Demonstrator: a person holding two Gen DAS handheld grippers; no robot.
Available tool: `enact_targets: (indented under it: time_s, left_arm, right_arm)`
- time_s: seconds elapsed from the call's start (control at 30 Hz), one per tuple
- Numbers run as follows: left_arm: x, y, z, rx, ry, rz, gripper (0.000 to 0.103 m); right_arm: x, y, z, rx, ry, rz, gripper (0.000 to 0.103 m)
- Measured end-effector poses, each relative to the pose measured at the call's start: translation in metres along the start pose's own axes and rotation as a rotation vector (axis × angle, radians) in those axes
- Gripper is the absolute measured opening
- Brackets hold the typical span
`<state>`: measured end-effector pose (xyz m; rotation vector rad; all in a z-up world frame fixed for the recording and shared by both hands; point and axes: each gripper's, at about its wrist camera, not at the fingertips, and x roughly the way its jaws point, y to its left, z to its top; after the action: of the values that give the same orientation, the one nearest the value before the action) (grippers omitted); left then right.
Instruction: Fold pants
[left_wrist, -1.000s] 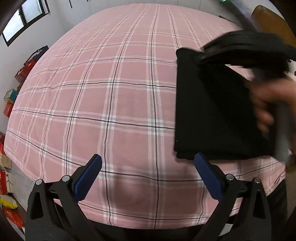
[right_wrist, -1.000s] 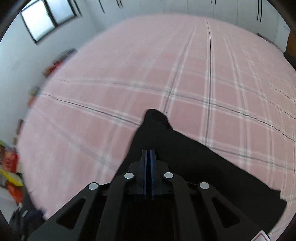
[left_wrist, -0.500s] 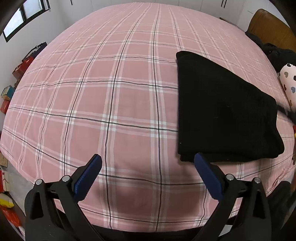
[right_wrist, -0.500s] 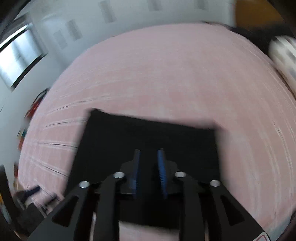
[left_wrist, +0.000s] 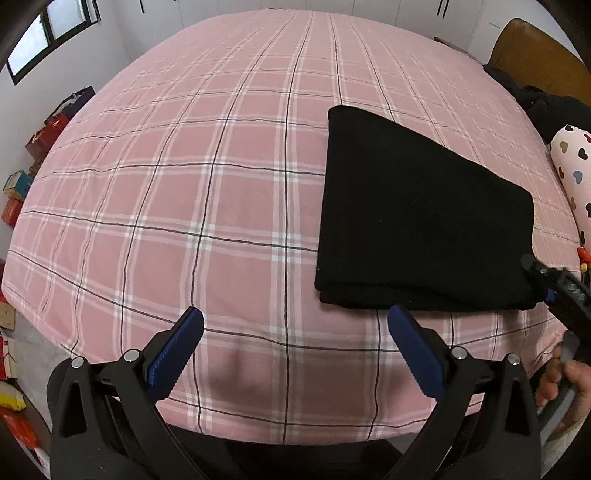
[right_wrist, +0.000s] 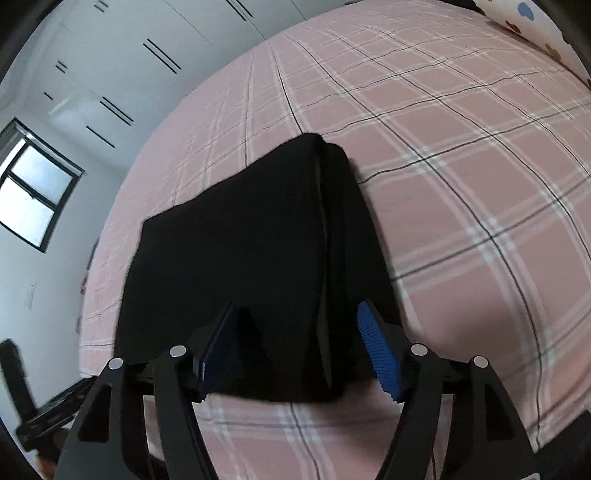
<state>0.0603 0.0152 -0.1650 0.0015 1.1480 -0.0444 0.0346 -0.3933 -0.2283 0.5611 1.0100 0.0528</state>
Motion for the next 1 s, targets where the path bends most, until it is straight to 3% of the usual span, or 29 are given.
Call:
enact_targets:
  time_s: [0.03,0.13,0.2,0.27,0.3,0.33,0.4,0.43,0.5,0.57,0.63,0.73,0.8,0.83,0.87,0.9,0.93,0.97,1.0]
  left_arm:
    - [0.0,-0.001,0.0,-0.002,0.001,-0.002,0.098]
    - [-0.004,-0.004,0.002,0.0,-0.007,-0.008,0.098]
    - [-0.006,-0.008,0.003,0.015,-0.025,-0.001,0.098]
    - [-0.004,-0.01,0.005,0.016,-0.032,-0.01,0.098]
    - [-0.001,-0.011,0.006,0.008,-0.03,-0.02,0.098]
    - [0.003,-0.011,0.007,0.001,-0.024,-0.031,0.098]
    - [0.014,-0.014,0.011,-0.02,0.014,-0.07,0.098]
    - [0.016,-0.015,0.012,-0.026,0.019,-0.084,0.098]
    - [0.021,-0.017,0.019,-0.033,0.02,-0.113,0.098]
    - [0.033,-0.022,0.029,-0.034,0.03,-0.171,0.098]
    - [0.05,-0.023,0.038,-0.056,0.052,-0.221,0.098]
    - [0.088,-0.018,0.049,-0.147,0.122,-0.327,0.098]
    - [0.115,-0.009,0.05,-0.237,0.144,-0.403,0.098]
    - [0.116,-0.008,0.051,-0.247,0.13,-0.41,0.098]
    - [0.114,-0.01,0.054,-0.226,0.123,-0.403,0.086]
    - [0.11,-0.013,0.056,-0.197,0.111,-0.415,0.069]
    - [0.101,-0.014,0.061,-0.177,0.107,-0.452,0.043]
    - [0.093,-0.012,0.064,-0.178,0.099,-0.451,0.035]
    - [0.083,-0.008,0.068,-0.179,0.086,-0.471,0.033]
  right_arm:
    - [-0.003,0.005,0.004,-0.025,-0.001,0.003,0.025]
    - [-0.037,0.019,0.019,-0.109,-0.059,0.034,0.013]
    - [-0.051,0.022,0.023,-0.144,-0.084,0.009,0.013]
    - [-0.039,0.01,0.02,-0.158,-0.047,-0.066,0.015]
    - [-0.02,0.001,0.015,-0.168,0.009,-0.105,0.02]
    - [-0.006,-0.009,0.009,-0.153,0.045,-0.091,0.032]
    - [-0.018,-0.016,0.008,-0.074,0.004,-0.042,0.038]
    - [-0.027,-0.018,0.009,-0.047,-0.013,-0.076,0.052]
    - [-0.042,-0.02,0.009,-0.018,-0.068,-0.096,0.069]
    - [-0.04,-0.028,0.009,0.006,-0.052,-0.064,0.073]
    - [-0.024,-0.031,0.008,0.032,0.021,-0.023,0.073]
    - [-0.001,-0.036,0.005,0.092,0.097,0.049,0.075]
    - [0.004,-0.036,0.001,0.132,0.096,0.064,0.079]
    - [0.005,-0.036,0.0,0.146,0.082,0.064,0.075]
    - [0.002,-0.032,0.001,0.142,0.078,0.063,0.066]
    - [-0.002,-0.026,0.004,0.139,0.078,0.079,0.043]
    - [-0.011,-0.015,0.009,0.131,0.062,0.082,0.038]
    - [-0.021,-0.003,0.014,0.1,0.048,0.086,0.036]
    - [-0.031,0.011,0.017,0.062,0.033,0.103,0.035]
